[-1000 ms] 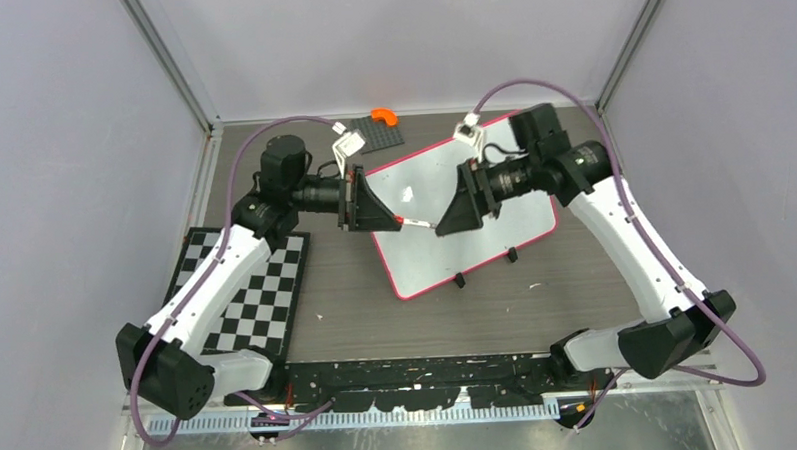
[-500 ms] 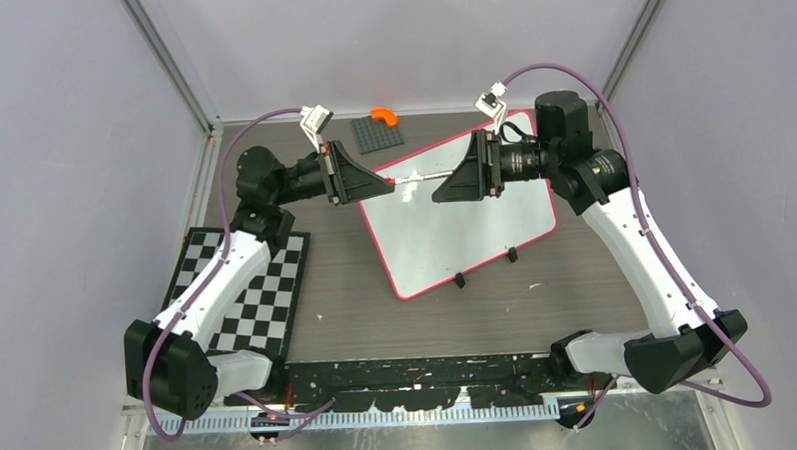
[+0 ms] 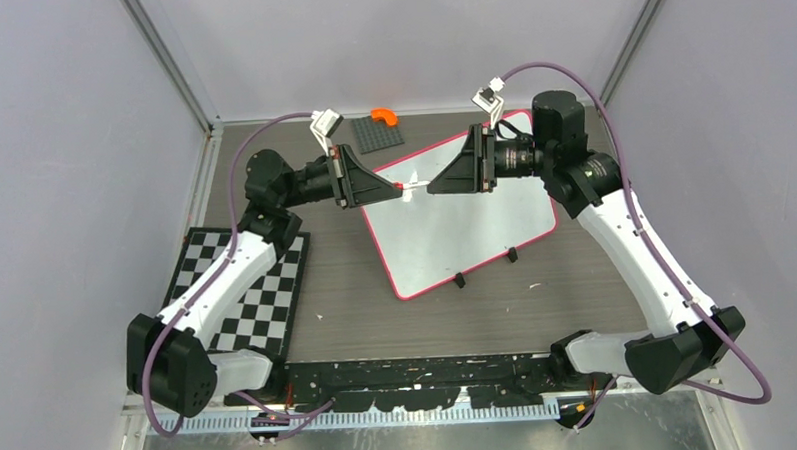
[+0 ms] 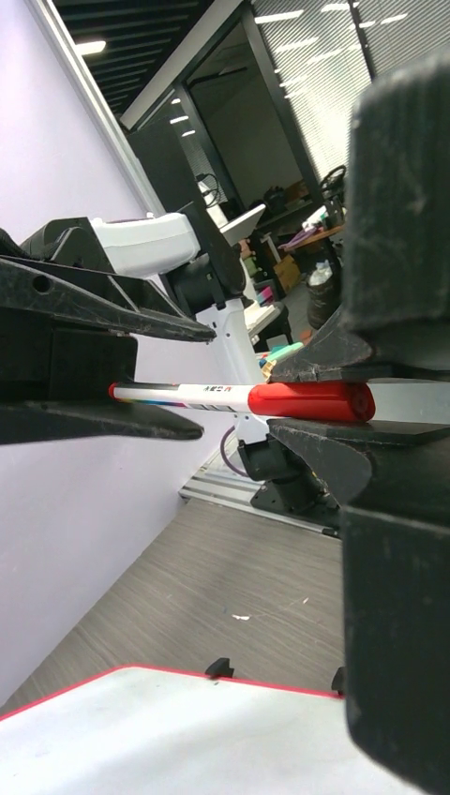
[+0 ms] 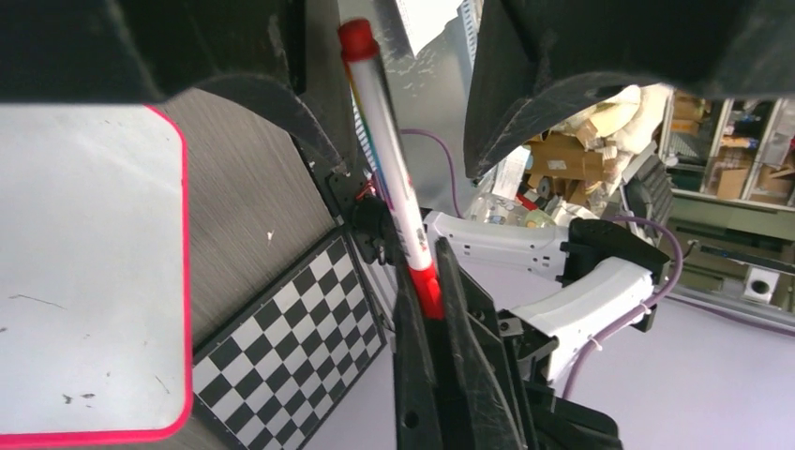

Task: Write a sentence on the whiteboard
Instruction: Open the whiteboard marker at the center of the board.

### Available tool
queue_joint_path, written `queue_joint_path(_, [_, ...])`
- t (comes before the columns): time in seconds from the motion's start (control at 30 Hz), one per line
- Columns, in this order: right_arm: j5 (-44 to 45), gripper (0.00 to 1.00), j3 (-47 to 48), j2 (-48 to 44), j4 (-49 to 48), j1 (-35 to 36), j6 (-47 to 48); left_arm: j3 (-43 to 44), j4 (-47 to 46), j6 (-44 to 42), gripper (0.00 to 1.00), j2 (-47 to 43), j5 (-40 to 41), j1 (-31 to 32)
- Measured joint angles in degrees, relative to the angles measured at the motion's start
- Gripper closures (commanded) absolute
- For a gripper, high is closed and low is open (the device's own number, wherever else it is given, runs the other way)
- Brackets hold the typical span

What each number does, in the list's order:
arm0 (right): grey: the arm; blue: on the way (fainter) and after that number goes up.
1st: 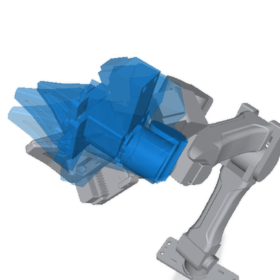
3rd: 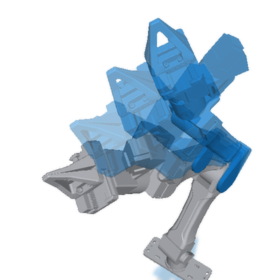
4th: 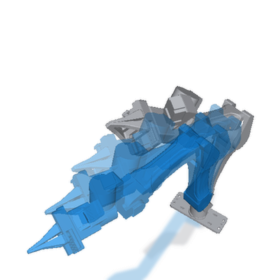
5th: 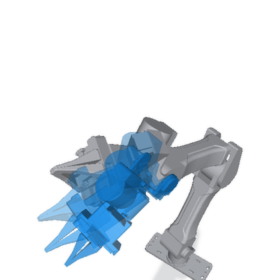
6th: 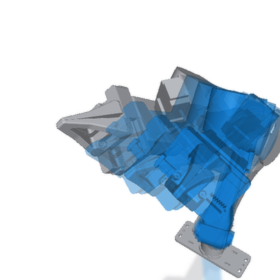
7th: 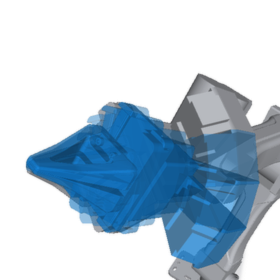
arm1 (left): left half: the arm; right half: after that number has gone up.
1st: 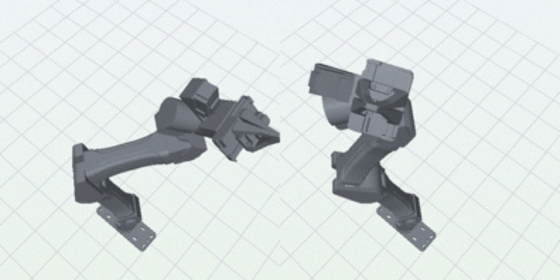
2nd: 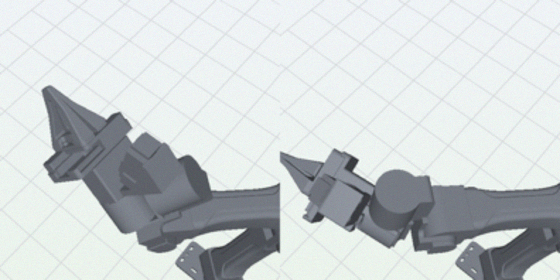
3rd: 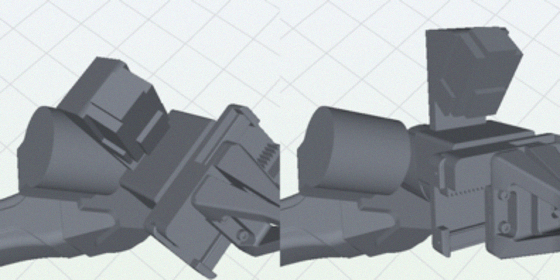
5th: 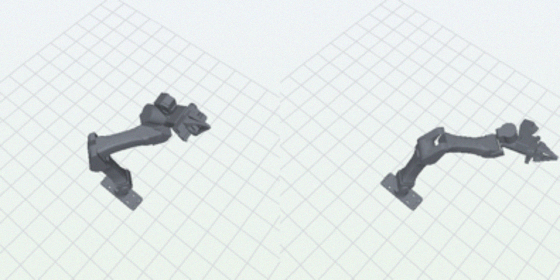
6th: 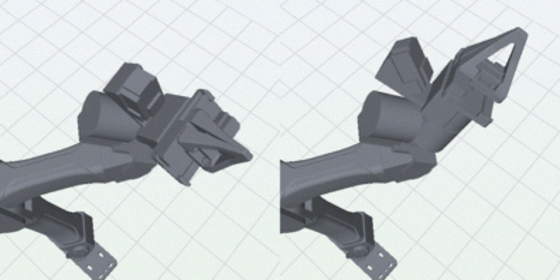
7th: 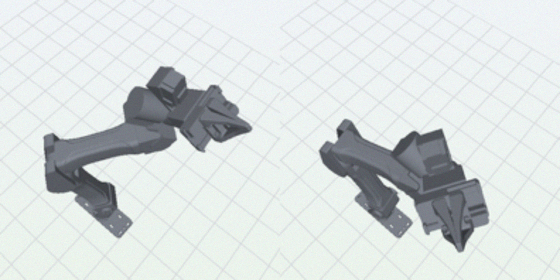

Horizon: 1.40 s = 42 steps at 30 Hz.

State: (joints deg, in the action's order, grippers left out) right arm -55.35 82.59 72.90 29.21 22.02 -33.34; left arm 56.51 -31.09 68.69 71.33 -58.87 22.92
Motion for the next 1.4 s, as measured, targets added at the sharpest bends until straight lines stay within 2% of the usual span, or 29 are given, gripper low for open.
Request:
queue_joint_path(0.27, [0.13, 0.56, 0.00, 1.18, -2.54, 1.40, -1.73, -0.02, -0.44, 0.28, 1.00, 1.38, -0.02, 1.36])
queue_joint_path(0.47, [0.24, 0.69, 0.00, 1.88, -2.60, 1.86, -1.70, 0.15, -0.44, 0.15, 1.00, 2.25, -0.28, 2.23])
queue_joint_path(0.9, [-0.20, 0.73, 0.00, 1.99, -1.86, 2.21, -0.96, 0.66, -1.27, 0.11, 1.00, 2.84, -1.22, 2.86])
queue_joint_path(0.97, [-0.24, 0.80, 0.00, 1.99, -1.75, 2.25, -0.85, 0.68, -1.27, 0.11, 1.00, 2.86, -1.36, 2.91])
queue_joint_path(1.07, [-0.74, 0.97, 0.00, 1.99, -1.75, 2.25, -0.68, 0.68, -1.31, 0.11, 1.00, 2.93, -1.68, 2.91])
queue_joint_path(1.13, [-1.07, 1.00, 0.00, 1.99, -1.64, 2.25, -0.68, 0.68, -1.40, 0.11, 1.00, 2.95, -2.01, 2.93])
queue_joint_path(1.17, [-1.25, 1.00, 0.00, 1.99, -1.64, 2.25, -0.52, 0.70, -1.40, 0.07, 1.00, 2.95, -2.16, 2.93])
queue_joint_path(1.2, [-1.29, 0.93, 0.00, 1.99, -1.57, 2.25, -0.39, 0.70, -1.36, 0.07, 1.00, 2.95, -2.23, 2.95])
queue_joint_path(1.23, [-1.36, 0.82, 0.00, 1.99, -1.53, 2.25, -0.26, 0.70, -1.33, 0.04, 1.00, 2.95, -2.25, 2.95])
queue_joint_path(1.3, [-1.53, 0.67, 0.00, 1.99, -1.40, 2.25, -0.04, 0.70, -1.22, -0.11, 1.00, 2.95, -2.40, 2.95])
queue_joint_path(1.33, [-1.53, 0.63, 0.00, 1.99, -1.25, 2.25, 0.02, 0.70, -1.16, -0.13, 1.00, 2.95, -2.47, 2.97])
queue_joint_path(1.4, [-1.88, 0.61, -0.02, 1.99, -1.11, 2.27, 0.22, 0.70, -0.85, -0.24, 1.00, 2.95, -2.38, 3.06])
